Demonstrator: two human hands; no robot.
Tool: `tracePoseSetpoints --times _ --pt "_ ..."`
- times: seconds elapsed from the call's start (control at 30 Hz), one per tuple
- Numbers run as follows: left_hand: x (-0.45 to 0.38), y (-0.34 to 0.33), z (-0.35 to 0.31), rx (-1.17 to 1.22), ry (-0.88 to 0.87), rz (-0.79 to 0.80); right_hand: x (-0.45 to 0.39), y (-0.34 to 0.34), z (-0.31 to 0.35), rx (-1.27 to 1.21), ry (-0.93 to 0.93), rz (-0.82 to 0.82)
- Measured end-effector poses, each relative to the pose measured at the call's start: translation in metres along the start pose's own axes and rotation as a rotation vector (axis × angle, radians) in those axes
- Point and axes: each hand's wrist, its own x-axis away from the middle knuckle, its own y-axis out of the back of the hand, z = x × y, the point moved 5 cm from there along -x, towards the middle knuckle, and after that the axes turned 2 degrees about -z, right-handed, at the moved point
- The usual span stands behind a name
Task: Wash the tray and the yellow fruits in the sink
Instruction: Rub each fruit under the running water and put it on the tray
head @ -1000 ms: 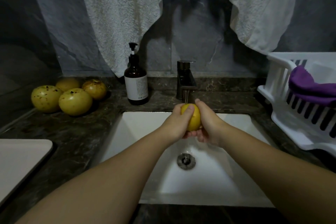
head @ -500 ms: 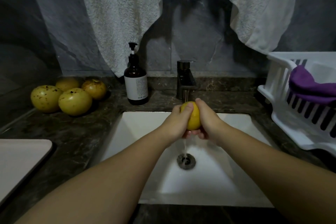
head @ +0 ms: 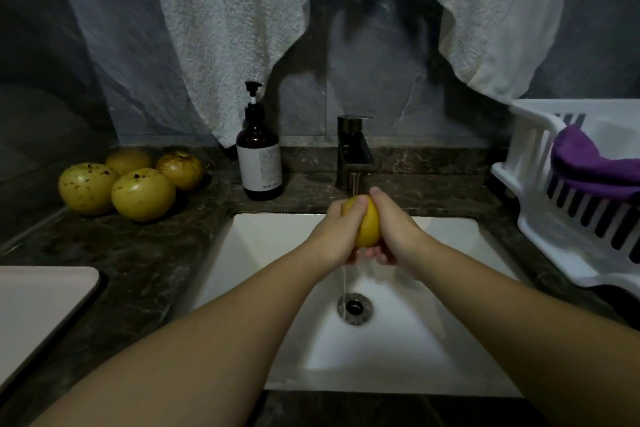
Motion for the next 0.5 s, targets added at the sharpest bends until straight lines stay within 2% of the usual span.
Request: tracePoseSetpoints --times 0.07,0.17,0.2,0.33,0.43,0.5 --pt "-0.002 0.001 -0.001 -0.023 -0.038 -0.015 0.001 -0.001 -0.004 -0.048 -0.074 0.053" --pt "0.002 -0.001 -0.002 0.084 0.028 0.022 0.002 0.000 0.010 0.076 0.170 -0.044" --pt "0.002 -0.001 -0.004 0.081 0.024 0.009 0.003 -0.001 0.011 0.077 0.185 -0.055" --pt "-0.001 0.001 -0.006 0.024 -0.047 -0.053 0.004 -0.006 0.000 -0.014 -0.060 0.057" --pt "0.002 -0.003 -0.001 0.093 0.067 0.017 0.002 -0.001 0.008 0.127 0.147 -0.047" --pt "0.002 -0.003 -0.001 0.104 0.061 0.015 0.002 0.000 0.007 0.104 0.132 -0.050"
